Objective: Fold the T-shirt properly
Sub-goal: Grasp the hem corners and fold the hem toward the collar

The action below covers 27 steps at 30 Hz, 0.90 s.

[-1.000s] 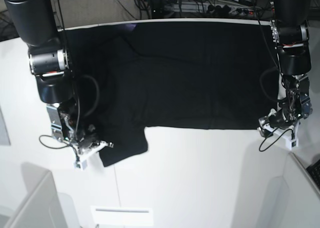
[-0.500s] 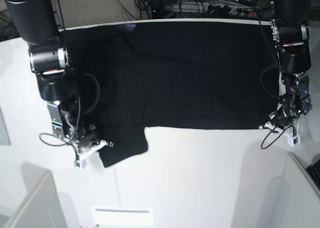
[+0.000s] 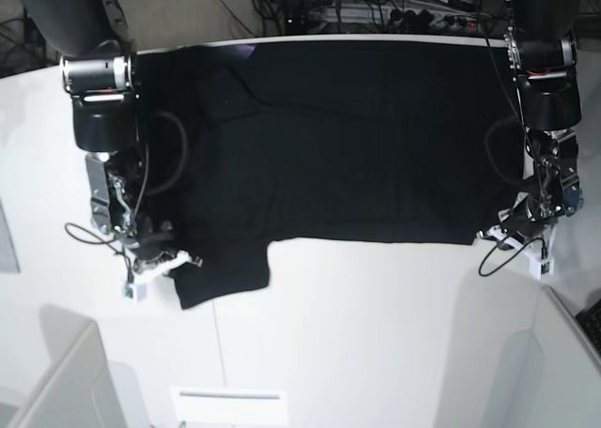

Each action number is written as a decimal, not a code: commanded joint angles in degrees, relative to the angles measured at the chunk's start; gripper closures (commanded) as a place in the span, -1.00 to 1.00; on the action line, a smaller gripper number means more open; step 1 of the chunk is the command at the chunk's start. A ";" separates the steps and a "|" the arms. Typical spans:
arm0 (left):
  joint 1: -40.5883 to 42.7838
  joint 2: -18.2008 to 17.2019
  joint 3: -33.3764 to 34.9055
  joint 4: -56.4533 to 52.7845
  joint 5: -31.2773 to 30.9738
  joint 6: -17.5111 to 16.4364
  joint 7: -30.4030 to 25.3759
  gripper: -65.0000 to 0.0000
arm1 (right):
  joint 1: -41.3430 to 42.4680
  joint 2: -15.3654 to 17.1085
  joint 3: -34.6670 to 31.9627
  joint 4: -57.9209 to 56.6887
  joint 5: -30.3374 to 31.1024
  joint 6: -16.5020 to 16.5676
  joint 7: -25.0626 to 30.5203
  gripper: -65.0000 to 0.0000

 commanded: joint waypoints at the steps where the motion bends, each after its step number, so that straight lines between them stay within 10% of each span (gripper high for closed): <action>1: -0.68 -1.14 -0.32 2.23 -0.58 -0.38 -1.42 1.00 | 2.09 0.33 0.41 1.90 0.52 0.44 0.40 1.00; 27: 17.26 -0.97 -14.03 30.71 -0.93 -0.55 7.37 1.00 | -7.49 1.30 1.55 20.18 0.87 0.44 -3.64 1.00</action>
